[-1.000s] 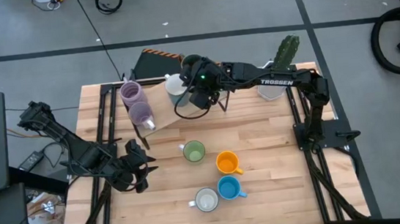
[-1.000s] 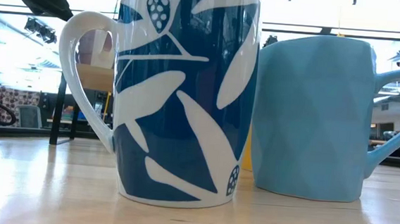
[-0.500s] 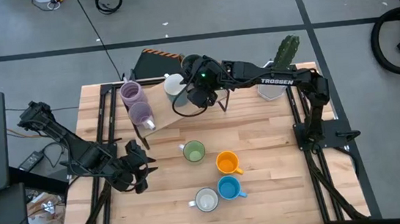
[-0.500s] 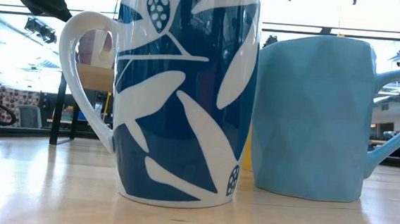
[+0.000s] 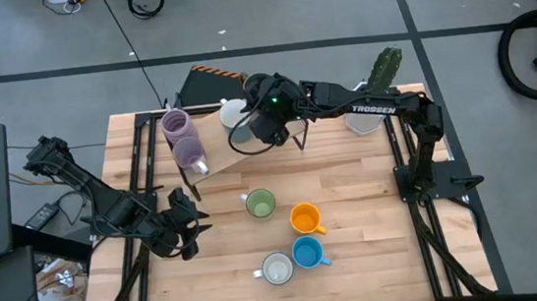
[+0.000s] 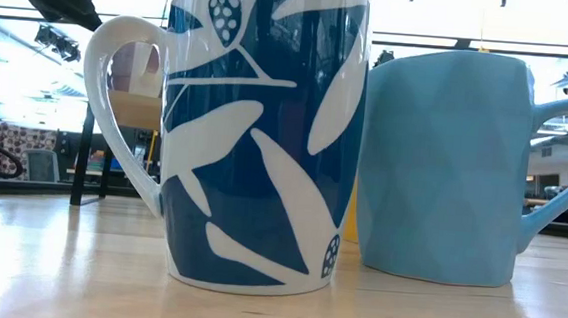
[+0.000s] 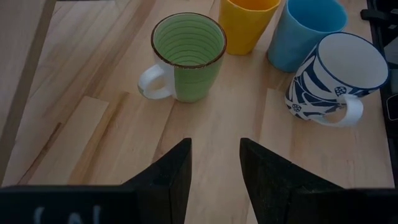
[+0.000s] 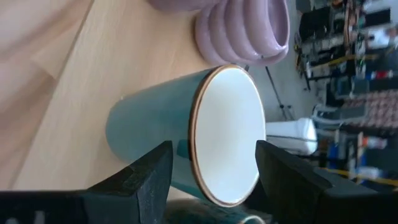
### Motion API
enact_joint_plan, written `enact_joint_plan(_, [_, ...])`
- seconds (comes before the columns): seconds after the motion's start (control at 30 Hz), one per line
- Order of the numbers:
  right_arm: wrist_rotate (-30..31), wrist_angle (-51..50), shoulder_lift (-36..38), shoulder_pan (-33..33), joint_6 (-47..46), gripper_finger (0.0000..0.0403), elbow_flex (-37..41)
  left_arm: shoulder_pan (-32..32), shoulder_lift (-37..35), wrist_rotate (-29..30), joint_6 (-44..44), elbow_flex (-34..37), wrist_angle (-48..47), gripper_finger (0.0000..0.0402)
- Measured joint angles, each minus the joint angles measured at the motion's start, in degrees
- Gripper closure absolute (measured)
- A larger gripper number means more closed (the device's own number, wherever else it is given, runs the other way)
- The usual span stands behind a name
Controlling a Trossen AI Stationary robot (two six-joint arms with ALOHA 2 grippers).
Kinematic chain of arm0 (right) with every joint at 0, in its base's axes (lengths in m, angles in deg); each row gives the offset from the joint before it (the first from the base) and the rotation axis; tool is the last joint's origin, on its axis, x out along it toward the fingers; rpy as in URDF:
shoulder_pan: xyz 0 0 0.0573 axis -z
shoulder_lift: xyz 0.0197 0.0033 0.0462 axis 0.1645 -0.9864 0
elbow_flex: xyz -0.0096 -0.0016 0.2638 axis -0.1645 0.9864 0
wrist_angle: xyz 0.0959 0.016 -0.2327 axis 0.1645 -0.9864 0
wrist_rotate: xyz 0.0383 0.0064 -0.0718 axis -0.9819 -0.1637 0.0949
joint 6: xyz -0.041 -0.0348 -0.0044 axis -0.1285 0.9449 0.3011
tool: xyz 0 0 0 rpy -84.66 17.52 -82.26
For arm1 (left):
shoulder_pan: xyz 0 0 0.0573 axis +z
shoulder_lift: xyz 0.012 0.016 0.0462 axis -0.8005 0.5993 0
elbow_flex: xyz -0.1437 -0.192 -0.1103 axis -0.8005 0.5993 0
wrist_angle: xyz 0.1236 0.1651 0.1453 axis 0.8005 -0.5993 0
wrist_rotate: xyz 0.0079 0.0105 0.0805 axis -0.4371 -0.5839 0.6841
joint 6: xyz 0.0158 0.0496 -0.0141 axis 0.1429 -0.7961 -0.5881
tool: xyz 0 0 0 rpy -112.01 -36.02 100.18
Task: Place coffee mugs
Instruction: Put the blue-green mug on the shelf
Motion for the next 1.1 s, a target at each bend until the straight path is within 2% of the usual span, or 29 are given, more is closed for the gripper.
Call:
enact_joint_plan(0.1, [-0.03, -0.24, -0.02, 0.00, -4.99, 0.0167, 0.02, 0.00, -0.02, 0.00, -0.27, 0.00, 0.00, 0.0260])
enact_joint_plan(0.27, [-1.27, -0.51, 0.21, -0.49, -7.32, 0.0167, 0.02, 0.00, -0.02, 0.00, -0.25, 0.00, 0.00, 0.0260])
enact_joint_plan(0.43, [3.60, 0.70, 0.48, -2.36, -8.75, 0.0167, 0.02, 0.00, 0.00, 0.00, -0.24, 0.00, 0.00, 0.0260])
enact_joint_plan(0.57, [3.14, 1.95, 0.45, -3.09, -12.36, 0.0167, 0.02, 0.00, 0.00, 0.00, -0.38, 0.00, -0.01, 0.0260])
enact_joint_plan(0.83, [3.90, 2.43, -1.59, -3.32, -12.33, 0.0173, 0.12, 0.00, 0.00, 0.04, -0.38, 0.00, 0.01, 0.0260])
enact_joint_plan(1.1, [7.99, 4.07, -5.19, -2.45, -8.73, 0.0183, 0.13, 0.02, 0.00, 0.04, -0.38, 0.00, -0.01, 0.0260])
